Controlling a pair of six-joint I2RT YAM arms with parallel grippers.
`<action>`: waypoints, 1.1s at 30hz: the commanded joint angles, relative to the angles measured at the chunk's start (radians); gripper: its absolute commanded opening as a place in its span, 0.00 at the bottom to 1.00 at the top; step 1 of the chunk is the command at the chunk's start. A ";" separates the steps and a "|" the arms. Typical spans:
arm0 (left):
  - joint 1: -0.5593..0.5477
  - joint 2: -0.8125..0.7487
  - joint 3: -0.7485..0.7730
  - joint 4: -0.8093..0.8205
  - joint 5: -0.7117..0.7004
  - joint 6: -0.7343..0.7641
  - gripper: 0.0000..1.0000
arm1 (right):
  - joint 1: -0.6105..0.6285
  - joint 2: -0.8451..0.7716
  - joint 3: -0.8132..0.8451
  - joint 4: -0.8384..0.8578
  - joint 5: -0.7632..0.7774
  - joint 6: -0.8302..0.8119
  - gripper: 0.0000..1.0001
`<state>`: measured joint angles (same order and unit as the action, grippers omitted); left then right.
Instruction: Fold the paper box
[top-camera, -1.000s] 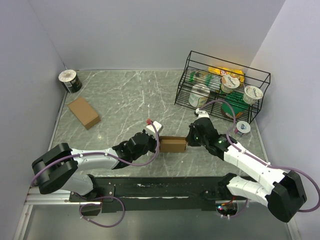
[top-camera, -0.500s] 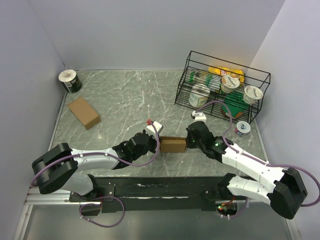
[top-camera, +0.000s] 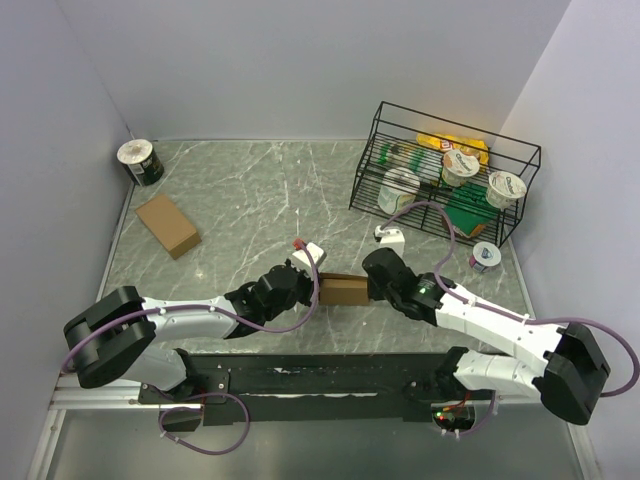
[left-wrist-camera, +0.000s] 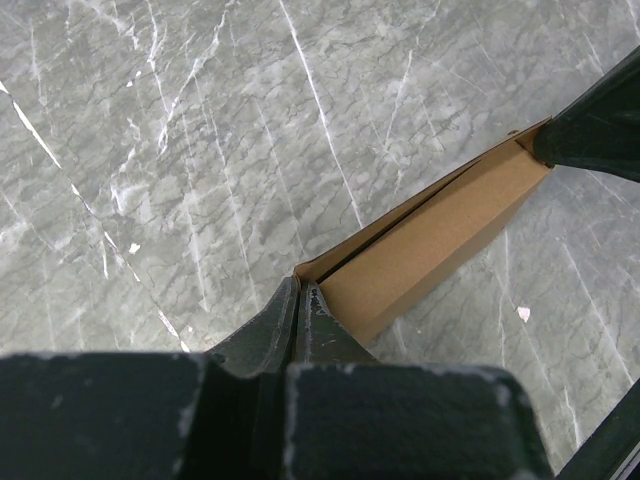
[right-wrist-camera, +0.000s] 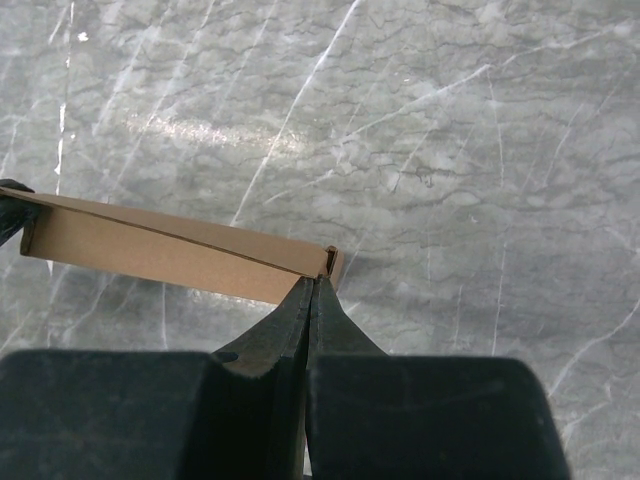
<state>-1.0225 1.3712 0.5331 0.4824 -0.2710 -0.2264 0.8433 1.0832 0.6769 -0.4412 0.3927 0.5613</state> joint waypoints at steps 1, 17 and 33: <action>-0.017 -0.027 0.008 0.051 0.046 -0.005 0.01 | 0.049 0.063 -0.030 -0.140 -0.075 0.060 0.00; -0.014 -0.190 -0.007 -0.051 0.118 -0.016 0.64 | 0.069 0.038 -0.030 -0.152 -0.003 0.098 0.00; 0.150 -0.212 0.017 -0.203 0.407 -0.079 0.37 | 0.080 0.027 -0.033 -0.140 -0.005 0.098 0.00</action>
<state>-0.8909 1.1599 0.5236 0.3016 0.0383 -0.2905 0.9051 1.0904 0.6807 -0.4740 0.4629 0.6350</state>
